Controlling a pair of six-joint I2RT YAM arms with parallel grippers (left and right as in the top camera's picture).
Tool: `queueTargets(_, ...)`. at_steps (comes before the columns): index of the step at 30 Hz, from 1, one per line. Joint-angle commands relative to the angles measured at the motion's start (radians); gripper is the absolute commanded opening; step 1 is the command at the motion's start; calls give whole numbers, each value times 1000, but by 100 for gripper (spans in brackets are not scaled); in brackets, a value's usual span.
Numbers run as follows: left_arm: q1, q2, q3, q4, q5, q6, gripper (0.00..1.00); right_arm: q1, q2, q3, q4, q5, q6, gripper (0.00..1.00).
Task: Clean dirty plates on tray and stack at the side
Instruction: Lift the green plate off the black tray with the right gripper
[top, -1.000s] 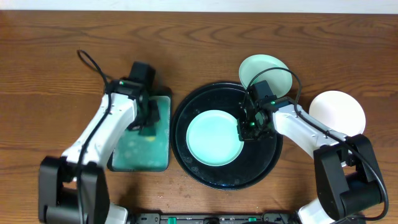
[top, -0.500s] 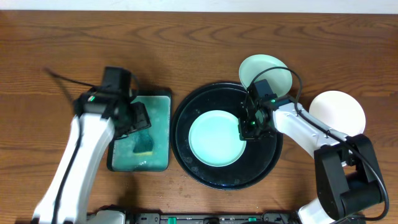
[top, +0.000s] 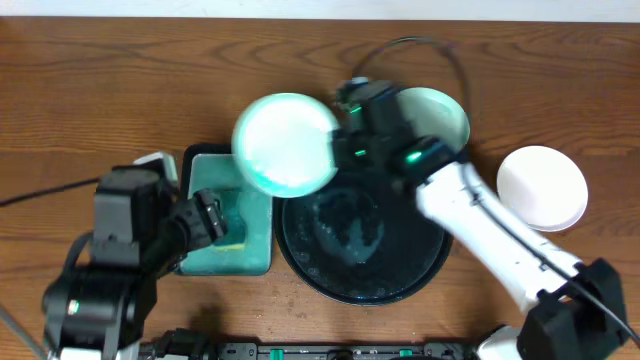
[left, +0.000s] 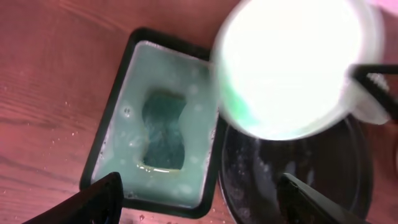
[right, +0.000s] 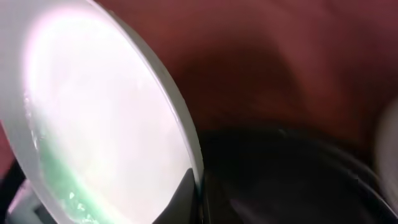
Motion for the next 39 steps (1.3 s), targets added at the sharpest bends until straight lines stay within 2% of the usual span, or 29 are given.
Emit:
queueTargets(1, 4, -39, 17, -3, 10, 13, 80, 137, 71, 8, 112, 256, -94, 1)
queueTargets(6, 4, -41, 16, -3, 10, 13, 80, 256, 120, 8, 255, 358, -312, 1)
queueTargets(10, 4, -40, 15, -3, 10, 13, 81, 332, 111, 8, 329, 595, -369, 1)
queueTargets(15, 4, -40, 14, -3, 10, 13, 81, 380, 81, 8, 356, 701, -491, 1)
queueTargets(19, 4, -40, 14, -3, 10, 13, 81, 394, 51, 8, 382, 787, -503, 1)
queueTargets(39, 4, -40, 14, -3, 10, 13, 81, 466, -23, 8, 573, 800, -841, 1)
